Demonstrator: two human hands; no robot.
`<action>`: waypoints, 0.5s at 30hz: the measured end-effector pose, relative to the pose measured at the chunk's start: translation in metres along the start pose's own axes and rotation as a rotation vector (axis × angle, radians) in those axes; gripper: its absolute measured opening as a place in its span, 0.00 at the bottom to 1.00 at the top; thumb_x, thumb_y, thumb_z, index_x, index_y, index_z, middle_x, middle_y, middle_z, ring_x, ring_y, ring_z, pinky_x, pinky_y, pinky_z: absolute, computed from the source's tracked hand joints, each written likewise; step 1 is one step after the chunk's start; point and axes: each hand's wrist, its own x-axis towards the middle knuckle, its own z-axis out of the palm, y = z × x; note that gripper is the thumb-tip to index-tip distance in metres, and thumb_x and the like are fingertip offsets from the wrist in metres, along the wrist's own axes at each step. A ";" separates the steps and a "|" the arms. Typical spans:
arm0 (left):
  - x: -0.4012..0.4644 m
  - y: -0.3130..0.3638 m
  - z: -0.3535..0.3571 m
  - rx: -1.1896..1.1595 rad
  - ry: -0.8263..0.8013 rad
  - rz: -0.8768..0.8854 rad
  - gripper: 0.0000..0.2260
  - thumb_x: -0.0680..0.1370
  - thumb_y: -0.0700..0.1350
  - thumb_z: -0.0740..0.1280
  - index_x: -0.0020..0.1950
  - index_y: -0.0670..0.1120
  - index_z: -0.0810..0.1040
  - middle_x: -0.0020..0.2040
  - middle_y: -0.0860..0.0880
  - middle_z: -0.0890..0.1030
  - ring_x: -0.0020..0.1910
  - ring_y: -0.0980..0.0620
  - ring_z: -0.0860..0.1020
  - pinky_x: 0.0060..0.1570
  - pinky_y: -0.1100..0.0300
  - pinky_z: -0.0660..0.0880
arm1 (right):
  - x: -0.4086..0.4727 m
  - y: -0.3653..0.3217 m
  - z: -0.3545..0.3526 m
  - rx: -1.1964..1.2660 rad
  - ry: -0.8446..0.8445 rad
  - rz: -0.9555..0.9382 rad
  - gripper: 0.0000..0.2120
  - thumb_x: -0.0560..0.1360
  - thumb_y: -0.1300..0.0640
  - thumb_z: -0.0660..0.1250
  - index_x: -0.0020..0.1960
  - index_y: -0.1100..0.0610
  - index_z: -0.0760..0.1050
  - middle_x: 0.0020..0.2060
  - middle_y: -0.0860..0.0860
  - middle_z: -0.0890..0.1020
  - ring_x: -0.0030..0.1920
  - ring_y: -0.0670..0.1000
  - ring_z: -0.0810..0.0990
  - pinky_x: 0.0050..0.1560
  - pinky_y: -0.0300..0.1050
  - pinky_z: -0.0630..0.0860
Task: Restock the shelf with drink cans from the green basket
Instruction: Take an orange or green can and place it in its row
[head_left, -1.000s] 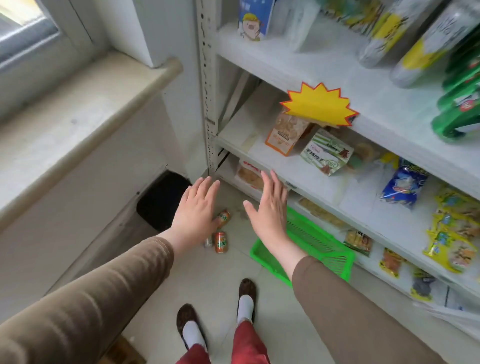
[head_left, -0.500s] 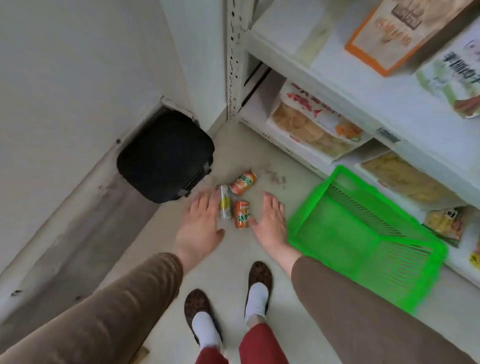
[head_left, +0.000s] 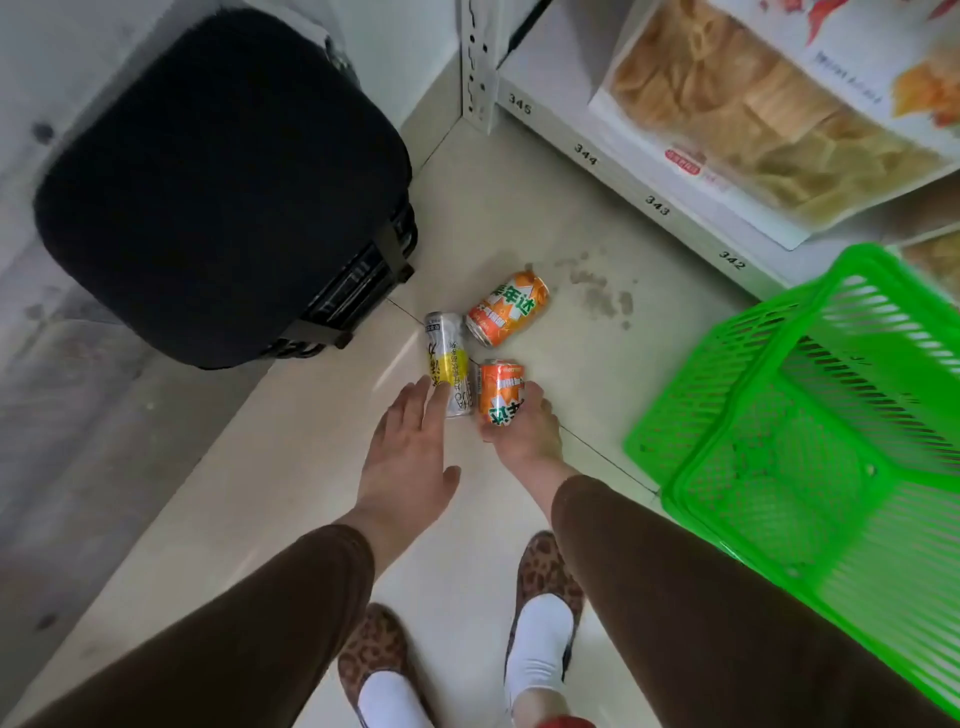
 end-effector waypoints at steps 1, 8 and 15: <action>0.001 -0.004 0.006 -0.003 -0.002 -0.006 0.43 0.76 0.51 0.69 0.80 0.49 0.43 0.81 0.47 0.47 0.79 0.47 0.47 0.76 0.53 0.49 | 0.006 0.002 0.007 0.018 -0.006 0.018 0.39 0.70 0.47 0.77 0.73 0.56 0.61 0.63 0.57 0.74 0.63 0.60 0.74 0.64 0.53 0.73; -0.012 -0.007 0.002 -0.004 -0.025 -0.042 0.42 0.77 0.51 0.68 0.80 0.49 0.42 0.81 0.48 0.45 0.79 0.47 0.47 0.77 0.53 0.50 | 0.003 -0.003 0.000 0.324 -0.036 0.249 0.27 0.66 0.49 0.80 0.57 0.56 0.72 0.51 0.53 0.82 0.40 0.51 0.80 0.41 0.41 0.73; -0.065 0.056 -0.108 -0.073 0.022 -0.029 0.43 0.75 0.51 0.69 0.80 0.47 0.44 0.80 0.45 0.49 0.78 0.44 0.50 0.76 0.52 0.52 | -0.109 -0.044 -0.115 0.466 0.158 0.074 0.23 0.67 0.52 0.78 0.54 0.56 0.70 0.50 0.58 0.81 0.44 0.58 0.83 0.43 0.50 0.80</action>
